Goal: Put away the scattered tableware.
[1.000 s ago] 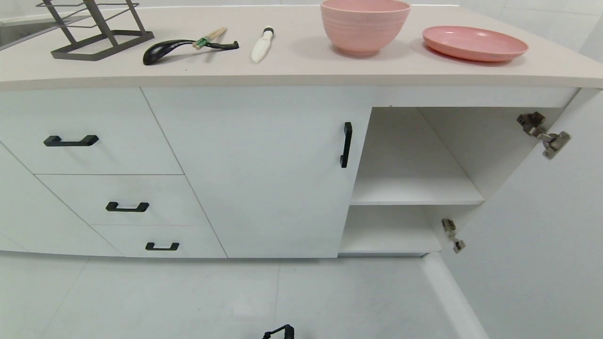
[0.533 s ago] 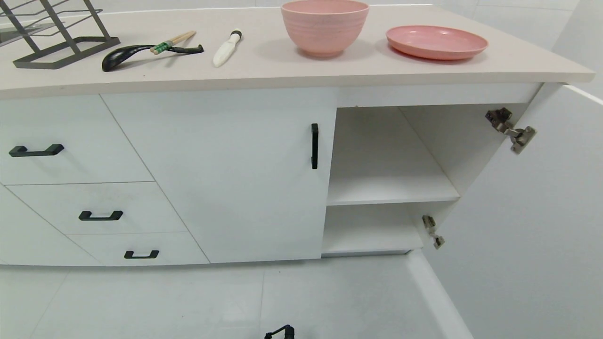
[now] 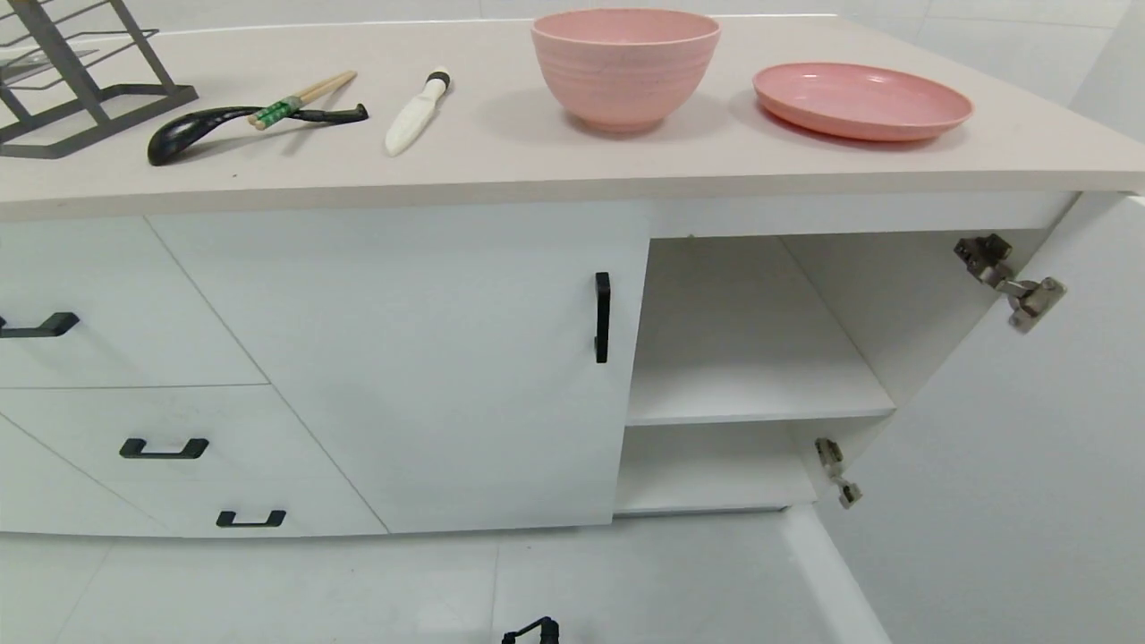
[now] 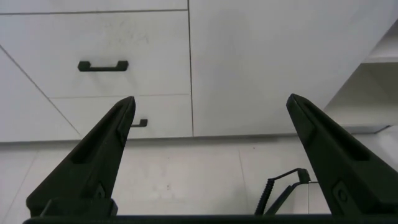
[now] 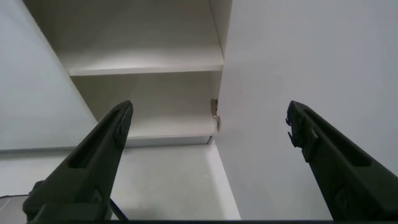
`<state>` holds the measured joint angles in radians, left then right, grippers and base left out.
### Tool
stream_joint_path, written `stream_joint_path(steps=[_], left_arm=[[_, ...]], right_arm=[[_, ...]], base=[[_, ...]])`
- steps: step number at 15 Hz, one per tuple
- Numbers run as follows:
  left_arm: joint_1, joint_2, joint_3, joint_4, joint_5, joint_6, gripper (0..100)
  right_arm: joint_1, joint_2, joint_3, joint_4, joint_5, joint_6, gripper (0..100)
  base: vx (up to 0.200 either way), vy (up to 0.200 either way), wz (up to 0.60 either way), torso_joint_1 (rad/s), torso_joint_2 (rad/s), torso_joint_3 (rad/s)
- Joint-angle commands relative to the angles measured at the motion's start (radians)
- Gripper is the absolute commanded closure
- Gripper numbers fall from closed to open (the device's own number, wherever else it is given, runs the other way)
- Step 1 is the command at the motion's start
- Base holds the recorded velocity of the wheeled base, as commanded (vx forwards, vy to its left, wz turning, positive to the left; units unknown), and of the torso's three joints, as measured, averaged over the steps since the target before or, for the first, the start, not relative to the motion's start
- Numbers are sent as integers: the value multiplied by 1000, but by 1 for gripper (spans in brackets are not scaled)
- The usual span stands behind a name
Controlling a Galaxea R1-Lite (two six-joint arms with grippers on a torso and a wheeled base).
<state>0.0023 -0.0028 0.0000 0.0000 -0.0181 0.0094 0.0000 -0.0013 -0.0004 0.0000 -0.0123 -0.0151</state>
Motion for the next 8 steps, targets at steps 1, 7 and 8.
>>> stream_joint_path(steps=[1, 7, 8], left_arm=[[1, 3, 0, 0, 1, 0, 0], [1, 3, 0, 0, 1, 0, 0], [1, 3, 0, 0, 1, 0, 0]], right_arm=[[0, 1, 0, 0, 0, 0, 0], [0, 1, 0, 0, 0, -2, 0], [0, 1, 0, 0, 0, -2, 0]], base=[[200, 0, 0, 7, 2, 2], [33, 0, 0, 85, -55, -29], [0, 0, 0, 237, -27, -110]])
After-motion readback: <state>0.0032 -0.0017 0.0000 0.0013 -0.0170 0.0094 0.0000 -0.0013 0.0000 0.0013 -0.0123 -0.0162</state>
